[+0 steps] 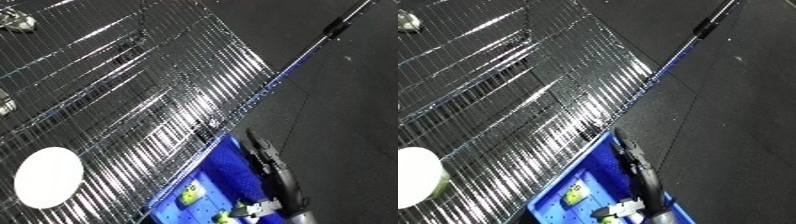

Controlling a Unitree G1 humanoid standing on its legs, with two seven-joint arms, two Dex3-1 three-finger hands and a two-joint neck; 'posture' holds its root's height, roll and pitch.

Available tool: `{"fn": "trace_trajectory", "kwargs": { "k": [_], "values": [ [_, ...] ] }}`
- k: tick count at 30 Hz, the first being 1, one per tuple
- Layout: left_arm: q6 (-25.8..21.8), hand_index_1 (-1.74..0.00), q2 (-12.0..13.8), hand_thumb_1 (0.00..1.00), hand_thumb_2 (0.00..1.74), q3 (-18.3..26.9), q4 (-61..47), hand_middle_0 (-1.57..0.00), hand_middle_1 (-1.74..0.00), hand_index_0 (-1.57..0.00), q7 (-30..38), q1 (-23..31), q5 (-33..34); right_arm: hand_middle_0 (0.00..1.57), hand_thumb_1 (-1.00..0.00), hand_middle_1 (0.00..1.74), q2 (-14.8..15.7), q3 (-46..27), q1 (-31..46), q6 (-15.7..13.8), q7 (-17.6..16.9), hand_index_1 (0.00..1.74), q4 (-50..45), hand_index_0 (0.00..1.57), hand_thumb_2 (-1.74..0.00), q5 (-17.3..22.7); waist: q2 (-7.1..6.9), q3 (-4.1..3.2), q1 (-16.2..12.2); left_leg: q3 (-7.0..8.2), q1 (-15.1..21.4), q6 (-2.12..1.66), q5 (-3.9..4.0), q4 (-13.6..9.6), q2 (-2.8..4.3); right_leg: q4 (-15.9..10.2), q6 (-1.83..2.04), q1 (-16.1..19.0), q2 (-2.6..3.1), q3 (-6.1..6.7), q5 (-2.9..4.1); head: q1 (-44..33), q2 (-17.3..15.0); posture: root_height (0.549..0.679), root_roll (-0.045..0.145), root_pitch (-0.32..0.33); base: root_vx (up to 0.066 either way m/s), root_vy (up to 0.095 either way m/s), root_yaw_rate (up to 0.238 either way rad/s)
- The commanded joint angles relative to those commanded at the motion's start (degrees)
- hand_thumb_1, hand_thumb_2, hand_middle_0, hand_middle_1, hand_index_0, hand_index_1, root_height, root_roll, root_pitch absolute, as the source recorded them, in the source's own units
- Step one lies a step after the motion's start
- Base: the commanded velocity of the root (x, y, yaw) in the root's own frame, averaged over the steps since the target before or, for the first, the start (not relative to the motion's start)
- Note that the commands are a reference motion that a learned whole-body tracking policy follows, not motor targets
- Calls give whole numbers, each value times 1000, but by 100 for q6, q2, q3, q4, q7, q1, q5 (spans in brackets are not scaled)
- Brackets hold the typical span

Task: Pick up the object and place it into the box

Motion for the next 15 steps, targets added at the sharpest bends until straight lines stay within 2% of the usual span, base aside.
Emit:
{"fn": "trace_trajectory", "kwargs": {
  "k": [1, 4, 8, 15],
  "values": [
    [45, -1740, 6, 1000, 1740, -54, 21, -1570, -1740, -1570, 16, -89, 26, 0, 0, 0, -58, 123, -179, 134, 100, 0, -15, 0, 0, -36, -28, 0, 78, -48, -35, -7, 7, 23, -18, -10, 5, 4, -16, -34, 15, -103, -52, 634, 81, 61, -22, -74, 132],
    [143, -1740, 11, 1000, 1740, -134, 61, -1570, -1740, -1570, 36, -234, 92, 0, 0, 0, -124, 311, -464, 257, 245, 0, 20, 0, 0, -114, -81, -1, 198, -115, -95, -17, 1, 100, -35, -30, 16, 16, -48, -95, 52, -271, -187, 634, 79, 57, -14, -82, 149],
    [260, -1740, -3, 1000, 1740, -183, 178, -1570, -1740, -1570, 29, -396, 171, 0, 0, 0, -127, 512, -849, 385, 372, 0, 94, 0, 0, -282, -143, -4, 353, -189, -175, -24, -12, 233, -50, -3, 21, 25, -89, -166, 82, -640, -355, 633, 76, 47, 13, -76, 145],
    [464, -1740, 27, 1000, 1740, -164, 305, -1570, -1740, -1570, -7, -534, 229, 0, 0, 0, 26, 737, -1297, 522, 445, 0, 125, 0, 0, -467, -198, -13, 562, -311, -305, -23, -5, 404, -101, 191, 11, -3, -115, -276, 20, -1264, -643, 629, 70, 34, 41, -50, 140]
  ]
}}
